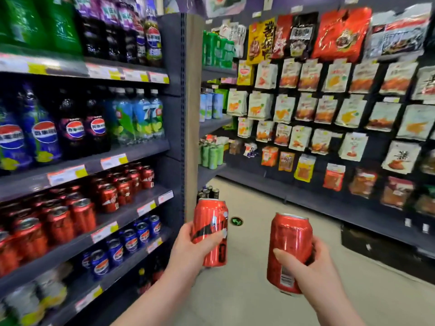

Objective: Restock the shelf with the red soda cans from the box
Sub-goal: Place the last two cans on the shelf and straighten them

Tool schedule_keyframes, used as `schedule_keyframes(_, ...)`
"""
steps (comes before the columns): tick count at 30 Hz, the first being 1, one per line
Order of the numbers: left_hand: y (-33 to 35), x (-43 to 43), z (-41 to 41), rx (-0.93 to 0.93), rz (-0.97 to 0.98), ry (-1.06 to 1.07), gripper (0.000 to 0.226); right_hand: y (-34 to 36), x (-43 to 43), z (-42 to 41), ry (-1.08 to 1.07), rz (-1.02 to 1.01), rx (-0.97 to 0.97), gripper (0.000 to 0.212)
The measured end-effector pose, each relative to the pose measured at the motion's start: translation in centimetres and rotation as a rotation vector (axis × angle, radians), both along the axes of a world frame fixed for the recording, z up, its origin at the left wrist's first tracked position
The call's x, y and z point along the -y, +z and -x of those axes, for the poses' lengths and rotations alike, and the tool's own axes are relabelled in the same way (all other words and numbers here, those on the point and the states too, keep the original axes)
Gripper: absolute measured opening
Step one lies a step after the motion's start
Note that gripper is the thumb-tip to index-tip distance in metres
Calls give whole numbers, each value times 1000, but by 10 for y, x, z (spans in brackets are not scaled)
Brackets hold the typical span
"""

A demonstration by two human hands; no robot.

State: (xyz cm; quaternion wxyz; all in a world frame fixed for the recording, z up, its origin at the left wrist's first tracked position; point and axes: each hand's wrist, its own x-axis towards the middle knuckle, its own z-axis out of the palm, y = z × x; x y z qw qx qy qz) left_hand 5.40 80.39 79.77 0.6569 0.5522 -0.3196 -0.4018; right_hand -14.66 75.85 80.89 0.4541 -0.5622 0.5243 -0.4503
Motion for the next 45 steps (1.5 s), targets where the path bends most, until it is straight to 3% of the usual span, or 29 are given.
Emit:
schedule_keyframes(4,-5,62,-4,-20,-25,40,61,-4,73,-10,58,-18,10,56)
schedule_keyframes(10,-18,137,-20,-26,-31,213,72,-9,188,-44,315,4,-3,37)
schedule_keyframes(16,-14,172,-25,-33,-49,515,81,-8,278,-87,607,8,-86,54)
schedule_keyframes(18,-16,175,-27,-34,-69,635,74,-11,300,-111,703,2,-112,56)
schedule_keyframes(23,-25,165,-53,-52,-70,858,56,-32,314,-178,888,-12,-165,63)
schedule_keyframes(26,-34,161,-85,-70,-82,948,66,-45,313,-226,963,-9,-175,65)
schedule_keyframes(30,-45,161,-142,-79,-84,953,54,-54,312,-292,1013,-27,-176,62)
schedule_keyframes(34,-54,164,-207,-74,-115,912,65,-57,313,-358,1035,-18,-193,59)
schedule_keyframes(38,-63,169,-257,-66,-136,894,59,-70,319,-411,1021,1,-204,58)
schedule_keyframes(45,-76,176,-306,-77,-135,859,61,-106,342,-483,943,1,-324,74)
